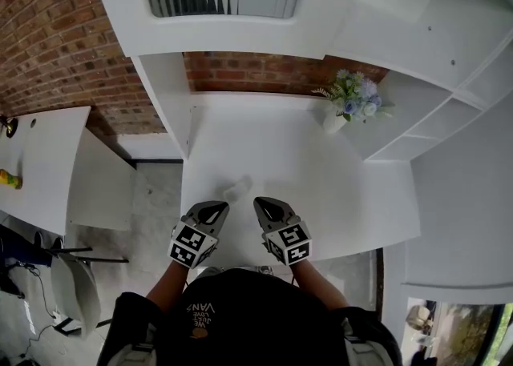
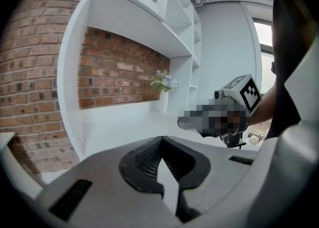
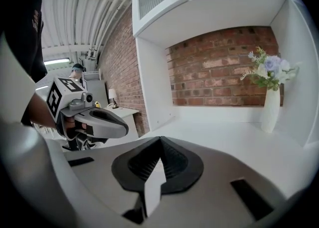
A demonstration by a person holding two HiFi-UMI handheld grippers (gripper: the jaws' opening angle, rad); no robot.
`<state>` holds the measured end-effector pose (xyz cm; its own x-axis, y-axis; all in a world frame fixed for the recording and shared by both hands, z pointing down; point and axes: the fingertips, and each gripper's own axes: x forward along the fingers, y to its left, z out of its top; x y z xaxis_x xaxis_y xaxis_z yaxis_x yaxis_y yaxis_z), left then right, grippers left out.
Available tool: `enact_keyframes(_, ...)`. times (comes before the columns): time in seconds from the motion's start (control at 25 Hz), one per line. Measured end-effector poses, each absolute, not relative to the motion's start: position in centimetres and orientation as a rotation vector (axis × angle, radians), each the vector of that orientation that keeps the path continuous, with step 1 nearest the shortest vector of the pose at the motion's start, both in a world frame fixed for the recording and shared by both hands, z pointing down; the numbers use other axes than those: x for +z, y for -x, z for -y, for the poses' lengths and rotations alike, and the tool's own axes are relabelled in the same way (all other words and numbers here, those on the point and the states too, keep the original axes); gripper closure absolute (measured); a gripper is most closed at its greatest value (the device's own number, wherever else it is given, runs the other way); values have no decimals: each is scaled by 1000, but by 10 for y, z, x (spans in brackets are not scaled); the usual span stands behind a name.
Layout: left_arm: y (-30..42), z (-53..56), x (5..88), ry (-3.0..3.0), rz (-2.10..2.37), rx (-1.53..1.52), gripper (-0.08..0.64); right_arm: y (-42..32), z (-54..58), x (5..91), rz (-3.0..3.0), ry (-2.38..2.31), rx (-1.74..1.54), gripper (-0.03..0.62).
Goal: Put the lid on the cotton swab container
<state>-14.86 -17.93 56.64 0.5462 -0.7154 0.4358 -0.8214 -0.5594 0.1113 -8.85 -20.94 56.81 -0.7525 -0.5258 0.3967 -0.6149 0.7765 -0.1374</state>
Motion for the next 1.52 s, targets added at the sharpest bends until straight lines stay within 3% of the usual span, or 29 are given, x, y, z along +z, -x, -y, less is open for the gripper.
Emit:
enact_keyframes(0.72,125,121,530,-2356,1581,389,554,46,165,516,2761,-703,299,592)
enact_keyframes(1.52,85,62,525,-2162,1855,306,554,-6,123,521,2800,-491,261,594)
